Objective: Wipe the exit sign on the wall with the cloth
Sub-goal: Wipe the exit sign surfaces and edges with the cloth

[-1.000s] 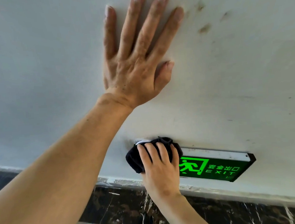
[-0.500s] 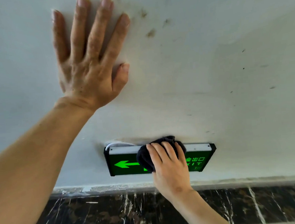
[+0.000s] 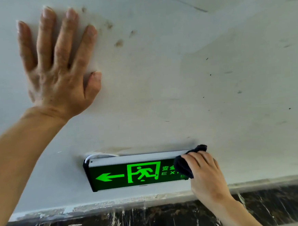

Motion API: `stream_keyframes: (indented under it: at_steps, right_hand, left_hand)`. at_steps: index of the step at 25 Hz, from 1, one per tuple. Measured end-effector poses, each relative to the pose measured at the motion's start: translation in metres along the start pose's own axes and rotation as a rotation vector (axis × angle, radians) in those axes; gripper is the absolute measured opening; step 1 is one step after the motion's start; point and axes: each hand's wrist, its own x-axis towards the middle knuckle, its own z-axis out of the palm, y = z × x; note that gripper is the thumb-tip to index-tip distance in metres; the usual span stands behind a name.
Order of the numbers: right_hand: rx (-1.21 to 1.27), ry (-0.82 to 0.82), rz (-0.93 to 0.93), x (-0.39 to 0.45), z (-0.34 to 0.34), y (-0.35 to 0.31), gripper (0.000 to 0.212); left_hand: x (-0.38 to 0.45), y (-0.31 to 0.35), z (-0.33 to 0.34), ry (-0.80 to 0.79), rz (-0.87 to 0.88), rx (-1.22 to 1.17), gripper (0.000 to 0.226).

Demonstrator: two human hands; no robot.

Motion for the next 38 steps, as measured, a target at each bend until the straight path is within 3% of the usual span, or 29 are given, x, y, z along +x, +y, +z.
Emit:
stream_keyframes:
  at_steps: [2, 5, 8, 15, 18, 21, 27, 38]
  right_hand:
    - [0.299, 0.076, 0.253, -0.020, -0.001, 0.018, 0.054]
    - [1.043, 0.216, 0.800, -0.032, -0.005, 0.045, 0.039]
    - [1.327, 0.261, 0.915, -0.020, -0.004, 0.050, 0.030]
    - [1.285, 0.155, 0.786, 0.008, 0.008, 0.019, 0.018]
    - [1.245, 0.148, 0.744, 0.006, 0.020, 0.010, 0.029]
    - [1.252, 0.234, 0.776, 0.005, 0.028, 0.014, 0.009]
    - [1.333, 0.228, 0.855, 0.000, 0.049, 0.024, 0.018]
    - [1.278, 0.083, 1.025, -0.022, 0.094, 0.026, 0.015]
  left_hand:
    - [-0.001, 0.000, 0.001, 0.003, -0.007, -0.020, 0.066]
    - [-0.007, -0.005, 0.009, 0.013, -0.009, -0.073, 0.068]
    - [-0.011, -0.013, 0.024, 0.017, -0.034, -0.120, 0.071]
    - [-0.021, -0.028, 0.043, 0.017, -0.026, -0.162, 0.073]
    - [-0.019, -0.024, 0.039, 0.003, -0.024, -0.168, 0.073]
    - [-0.018, -0.022, 0.034, -0.015, -0.028, -0.176, 0.072]
    - [-0.024, -0.021, 0.035, -0.071, -0.103, -0.194, 0.071]
    - [-0.017, -0.014, 0.020, -0.191, -0.143, -0.161, 0.065]
